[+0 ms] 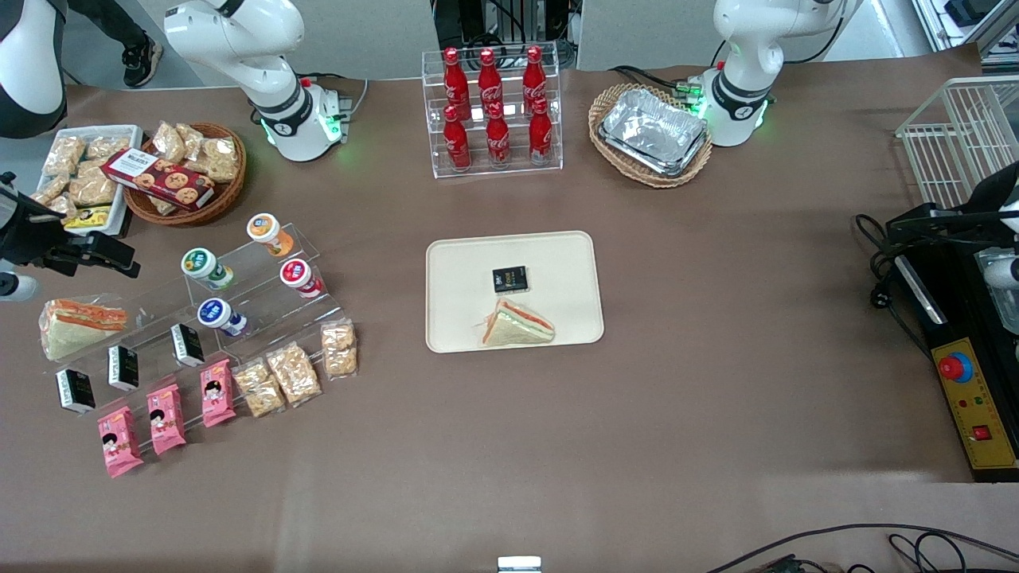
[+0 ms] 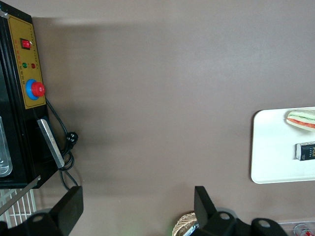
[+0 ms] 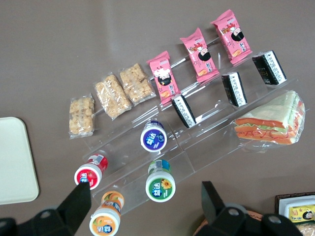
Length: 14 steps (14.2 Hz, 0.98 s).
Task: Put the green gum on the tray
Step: 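Move the right gripper over the acrylic rack toward the gum bottles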
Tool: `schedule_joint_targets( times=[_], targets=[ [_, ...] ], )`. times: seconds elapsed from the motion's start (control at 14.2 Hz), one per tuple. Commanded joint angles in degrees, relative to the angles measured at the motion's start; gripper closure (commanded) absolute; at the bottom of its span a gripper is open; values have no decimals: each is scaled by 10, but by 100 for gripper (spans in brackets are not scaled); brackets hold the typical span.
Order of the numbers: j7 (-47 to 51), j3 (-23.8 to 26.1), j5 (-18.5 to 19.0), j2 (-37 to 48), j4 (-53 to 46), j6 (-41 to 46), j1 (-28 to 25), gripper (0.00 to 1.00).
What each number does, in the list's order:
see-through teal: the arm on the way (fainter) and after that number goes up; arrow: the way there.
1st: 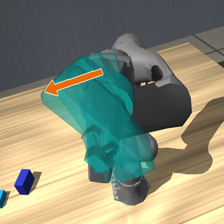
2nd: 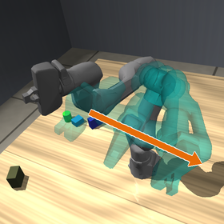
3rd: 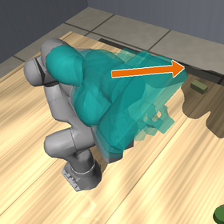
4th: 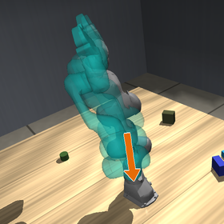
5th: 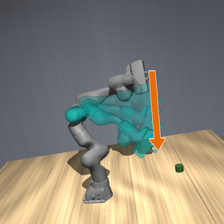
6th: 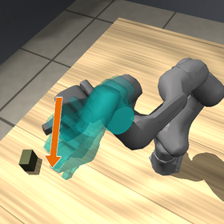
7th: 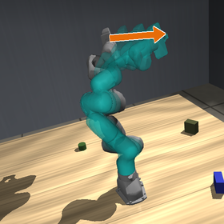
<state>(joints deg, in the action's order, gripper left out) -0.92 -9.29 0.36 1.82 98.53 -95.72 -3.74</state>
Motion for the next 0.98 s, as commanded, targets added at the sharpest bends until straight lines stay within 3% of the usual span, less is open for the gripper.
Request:
schedule_joint_targets(
  times=[0.0, 0.91],
  targets=[
    [-10, 0, -3, 20, 4, 13, 1, 0],
    [-14, -3, -3, 20, 2, 40, -15, 0]
  ],
)
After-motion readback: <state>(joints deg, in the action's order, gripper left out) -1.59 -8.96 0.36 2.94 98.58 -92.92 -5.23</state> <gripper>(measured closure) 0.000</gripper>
